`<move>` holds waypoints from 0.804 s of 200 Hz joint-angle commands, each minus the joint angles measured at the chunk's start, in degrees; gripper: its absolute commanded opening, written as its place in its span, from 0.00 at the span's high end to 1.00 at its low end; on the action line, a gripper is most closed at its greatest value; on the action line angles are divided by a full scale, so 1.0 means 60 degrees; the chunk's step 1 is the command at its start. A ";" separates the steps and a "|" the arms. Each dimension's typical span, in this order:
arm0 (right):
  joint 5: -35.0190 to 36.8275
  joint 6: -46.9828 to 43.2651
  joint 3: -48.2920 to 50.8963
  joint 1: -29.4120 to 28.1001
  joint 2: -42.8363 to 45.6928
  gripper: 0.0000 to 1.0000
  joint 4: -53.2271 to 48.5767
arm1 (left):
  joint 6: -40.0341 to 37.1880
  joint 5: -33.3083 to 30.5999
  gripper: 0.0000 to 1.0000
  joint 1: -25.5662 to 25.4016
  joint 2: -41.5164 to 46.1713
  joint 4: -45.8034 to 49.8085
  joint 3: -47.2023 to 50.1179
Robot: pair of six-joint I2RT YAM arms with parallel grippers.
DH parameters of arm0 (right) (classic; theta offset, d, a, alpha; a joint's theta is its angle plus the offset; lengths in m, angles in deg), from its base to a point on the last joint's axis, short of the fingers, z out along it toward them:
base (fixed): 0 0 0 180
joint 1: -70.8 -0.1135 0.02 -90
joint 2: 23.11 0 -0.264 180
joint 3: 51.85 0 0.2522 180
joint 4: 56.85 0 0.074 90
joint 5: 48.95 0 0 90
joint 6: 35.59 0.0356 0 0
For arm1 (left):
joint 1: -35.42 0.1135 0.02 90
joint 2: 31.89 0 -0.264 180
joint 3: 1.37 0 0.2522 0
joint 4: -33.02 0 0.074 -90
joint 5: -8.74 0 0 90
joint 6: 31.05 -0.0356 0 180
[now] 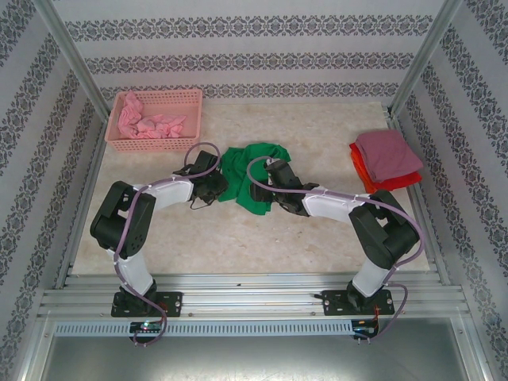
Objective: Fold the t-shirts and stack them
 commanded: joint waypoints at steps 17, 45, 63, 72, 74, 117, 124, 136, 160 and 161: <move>0.0026 0.0236 0.0565 -0.0021 0.0454 0.36 -0.0103 | -0.0074 -0.0283 1.00 -0.0101 0.0208 -0.0350 -0.0038; -0.0185 0.0495 0.0362 -0.0167 0.0055 0.47 -0.0042 | -0.0074 -0.0373 1.00 -0.0111 0.0361 -0.0416 -0.0021; -0.0276 0.0717 0.0245 -0.0213 -0.0171 0.61 0.0081 | -0.0114 -0.0500 1.00 -0.0092 0.0501 -0.0436 0.0055; -0.0319 0.0730 0.0225 -0.0191 -0.0195 0.72 0.0147 | -0.0144 -0.0615 1.00 -0.0099 0.0593 -0.0418 0.0114; -0.0320 0.0734 0.0216 -0.0189 -0.0191 0.75 0.0141 | -0.0168 -0.0638 1.00 -0.0097 0.0603 -0.0409 0.0123; -0.0131 0.0479 0.0368 0.0168 0.0653 1.00 0.0010 | -0.0460 -0.1150 1.00 -0.0043 0.1073 -0.0050 0.0241; -0.0107 0.0444 0.0430 0.0288 0.0846 1.00 -0.0038 | -0.0509 -0.1270 1.00 -0.0033 0.1155 0.0055 0.0243; -0.0023 0.0403 0.0551 0.0459 0.1163 1.00 -0.0085 | -0.0593 -0.1459 1.00 -0.0033 0.1275 0.0281 0.0241; 0.0132 0.0470 0.0878 0.0906 0.1826 1.00 -0.0126 | -0.0605 -0.1501 0.71 -0.0033 0.1311 0.0594 0.0246; 0.0126 0.0486 0.0887 0.0923 0.1848 1.00 -0.0135 | -0.0596 -0.1491 0.70 -0.0033 0.1310 0.0594 0.0252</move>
